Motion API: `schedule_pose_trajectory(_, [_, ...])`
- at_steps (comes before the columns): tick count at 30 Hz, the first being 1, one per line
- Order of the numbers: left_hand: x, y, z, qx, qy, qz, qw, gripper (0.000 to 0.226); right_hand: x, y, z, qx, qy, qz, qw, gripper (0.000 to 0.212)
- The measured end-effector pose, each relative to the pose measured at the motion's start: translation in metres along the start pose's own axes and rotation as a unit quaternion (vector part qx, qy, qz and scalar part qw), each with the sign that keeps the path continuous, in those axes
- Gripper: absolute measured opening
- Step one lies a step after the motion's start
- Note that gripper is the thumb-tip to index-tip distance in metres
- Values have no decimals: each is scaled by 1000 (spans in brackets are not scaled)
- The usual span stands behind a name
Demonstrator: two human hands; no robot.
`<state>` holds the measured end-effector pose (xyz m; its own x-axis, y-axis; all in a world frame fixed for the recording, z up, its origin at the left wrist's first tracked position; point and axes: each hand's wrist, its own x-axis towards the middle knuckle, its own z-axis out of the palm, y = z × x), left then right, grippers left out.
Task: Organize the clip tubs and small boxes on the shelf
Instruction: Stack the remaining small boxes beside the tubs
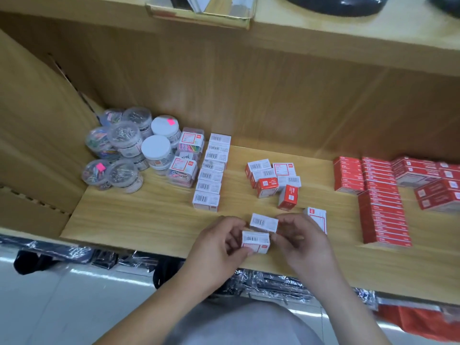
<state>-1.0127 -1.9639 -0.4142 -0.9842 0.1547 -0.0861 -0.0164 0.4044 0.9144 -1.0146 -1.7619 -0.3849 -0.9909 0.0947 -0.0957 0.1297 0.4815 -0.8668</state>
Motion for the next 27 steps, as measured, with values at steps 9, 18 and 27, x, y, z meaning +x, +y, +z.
schedule_pose_trajectory(9, [11, 6, 3, 111, -42, 38, 992, 66, -11, -1, -3, 13, -134, 28, 991, 65])
schedule_pose_trajectory(18, [14, 16, -19, 31, -83, 42, 995, 28, -3, -42, -6, 19, -112, -19, 993, 63])
schedule_pose_trajectory(27, [38, 43, -93, 21, -33, 77, 996, 34, 40, -101, 16, 34, -139, -87, 986, 67])
